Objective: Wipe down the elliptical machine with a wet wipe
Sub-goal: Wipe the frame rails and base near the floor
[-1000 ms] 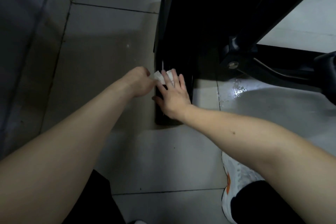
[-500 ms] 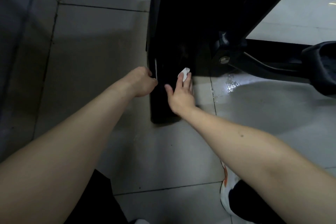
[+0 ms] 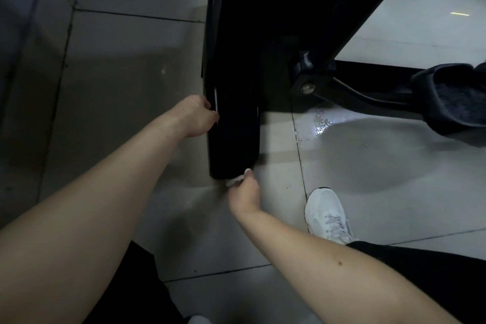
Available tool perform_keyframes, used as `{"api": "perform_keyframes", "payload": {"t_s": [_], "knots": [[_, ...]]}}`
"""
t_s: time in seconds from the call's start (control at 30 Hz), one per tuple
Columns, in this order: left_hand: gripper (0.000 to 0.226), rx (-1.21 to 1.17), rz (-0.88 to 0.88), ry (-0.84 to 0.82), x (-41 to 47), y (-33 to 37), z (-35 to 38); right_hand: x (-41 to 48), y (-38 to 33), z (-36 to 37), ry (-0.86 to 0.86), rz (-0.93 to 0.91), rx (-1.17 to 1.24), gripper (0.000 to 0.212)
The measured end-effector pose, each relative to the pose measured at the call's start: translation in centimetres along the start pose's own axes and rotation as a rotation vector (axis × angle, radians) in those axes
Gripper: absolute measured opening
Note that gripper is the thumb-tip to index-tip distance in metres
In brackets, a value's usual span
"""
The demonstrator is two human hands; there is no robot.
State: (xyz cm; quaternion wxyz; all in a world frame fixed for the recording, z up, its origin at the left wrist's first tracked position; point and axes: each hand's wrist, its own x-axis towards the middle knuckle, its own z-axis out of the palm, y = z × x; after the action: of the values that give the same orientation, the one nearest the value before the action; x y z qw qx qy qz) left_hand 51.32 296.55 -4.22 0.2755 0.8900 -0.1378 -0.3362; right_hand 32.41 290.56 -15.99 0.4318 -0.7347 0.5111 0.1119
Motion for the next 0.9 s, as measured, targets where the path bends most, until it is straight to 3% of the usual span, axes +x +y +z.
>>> {"api": "perform_keyframes", "payload": {"t_s": [0.13,0.23,0.33,0.5,0.6,0.9], "knots": [[0.035,-0.017,-0.013,0.024,-0.2,-0.2,-0.8,0.6,-1.4,-1.3,0.114,-0.144,0.163,0.029],[0.039,-0.022,-0.024,0.043,-0.1,-0.9,-1.3,1.9,-3.3,-4.6,0.241,-0.233,-0.062,0.017],[0.046,-0.020,-0.036,0.047,0.0,-1.7,-1.6,3.1,-3.4,-5.9,0.205,-0.261,-0.285,0.015],[0.054,-0.039,-0.049,0.049,0.3,-2.8,-2.2,1.3,-3.4,-2.2,-0.026,-0.512,-0.528,0.022],[0.053,-0.040,-0.051,0.057,0.8,-3.1,-2.2,0.8,-6.2,0.0,-0.110,-0.552,-0.628,0.024],[0.041,-0.059,-0.067,0.116,1.5,-3.5,-2.6,8.5,-19.0,-1.3,0.147,-0.571,-0.767,0.019]]}}
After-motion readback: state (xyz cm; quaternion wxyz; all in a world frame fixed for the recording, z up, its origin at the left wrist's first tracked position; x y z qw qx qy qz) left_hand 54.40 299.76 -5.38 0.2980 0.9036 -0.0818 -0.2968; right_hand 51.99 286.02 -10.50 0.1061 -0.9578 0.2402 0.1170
